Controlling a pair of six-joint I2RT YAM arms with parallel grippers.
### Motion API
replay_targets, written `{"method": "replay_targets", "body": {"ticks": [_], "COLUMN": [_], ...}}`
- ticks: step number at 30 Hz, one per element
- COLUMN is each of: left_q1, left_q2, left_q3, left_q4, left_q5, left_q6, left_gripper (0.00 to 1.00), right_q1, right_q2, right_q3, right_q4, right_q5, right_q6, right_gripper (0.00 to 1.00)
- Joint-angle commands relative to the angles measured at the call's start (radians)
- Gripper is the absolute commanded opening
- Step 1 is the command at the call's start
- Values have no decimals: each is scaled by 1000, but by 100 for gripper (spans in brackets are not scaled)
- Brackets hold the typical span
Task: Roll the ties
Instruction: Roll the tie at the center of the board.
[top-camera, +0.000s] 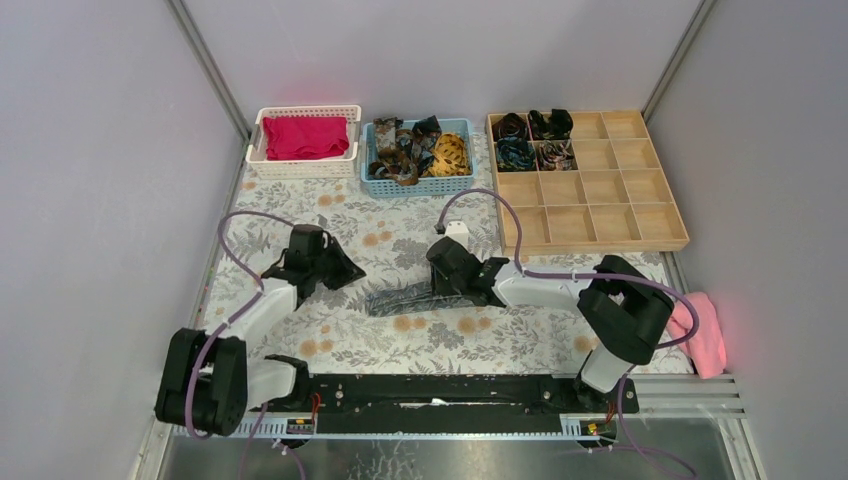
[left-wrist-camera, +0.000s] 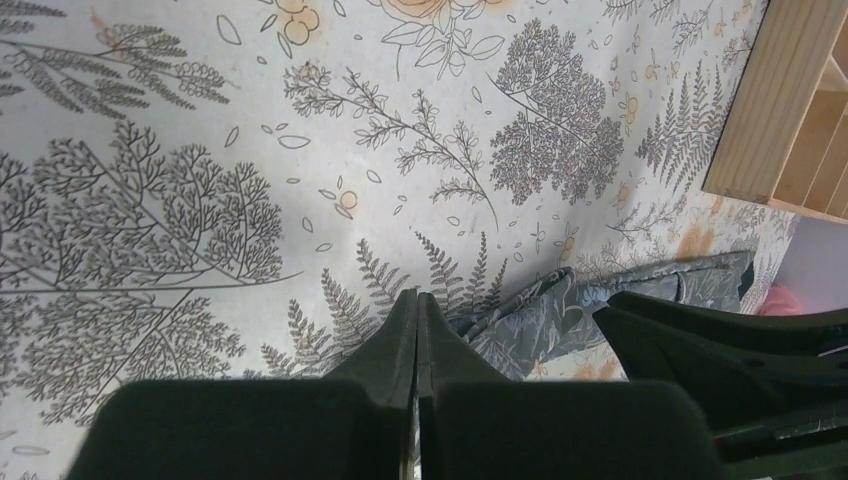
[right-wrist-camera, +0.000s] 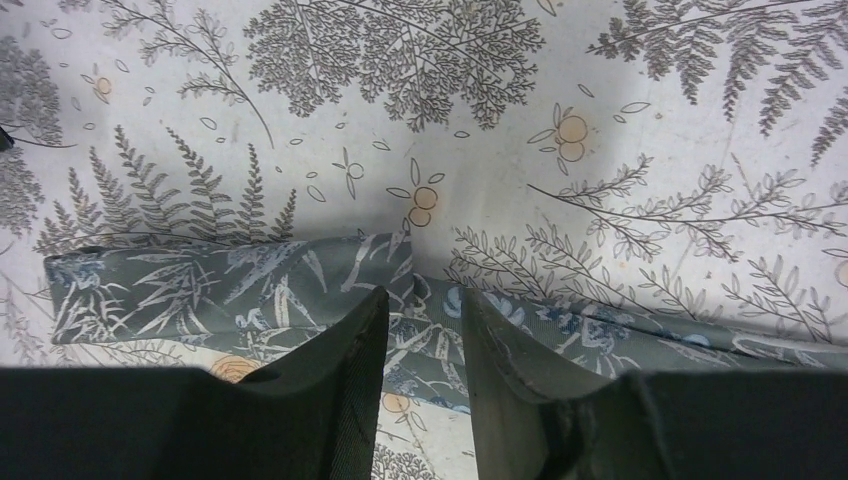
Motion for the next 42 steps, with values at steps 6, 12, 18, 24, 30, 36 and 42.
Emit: {"method": "replay_targets", "body": {"ticks": [6, 12, 18, 24, 30, 36, 42], "left_q1": [6, 7, 6, 6, 6, 6, 6], "left_q2": [-122, -152, -164, -179, -186, -182, -182], "left_q3": [-53, -77, -94, -109, -111, -111, -112], "left_q4": [-82, -89, -90, -87, -86, -84, -84], "left_q5": [-33, -26, -19, -14, -13, -11, -12], "left_q6": [-2, -4, -4, -6, -6, -4, -3], "left_gripper": [0, 0, 0, 0, 0, 0, 0], "right_q1": [-41, -43, -43, -45, -45, -45, -46], "right_q2": [-18, 28, 67, 45, -5, -29, 37], "right_q3": [-63, -59, -44, -60, -72, -65, -50], "right_q4": [189, 211, 198, 183, 182, 148, 163], "right_q5": [-142, -190, -209, -140, -114, -95, -139], "right_q6": [61, 82, 102, 92, 98, 93, 103], "right_gripper": [38, 37, 36, 39, 40, 40, 38]}}
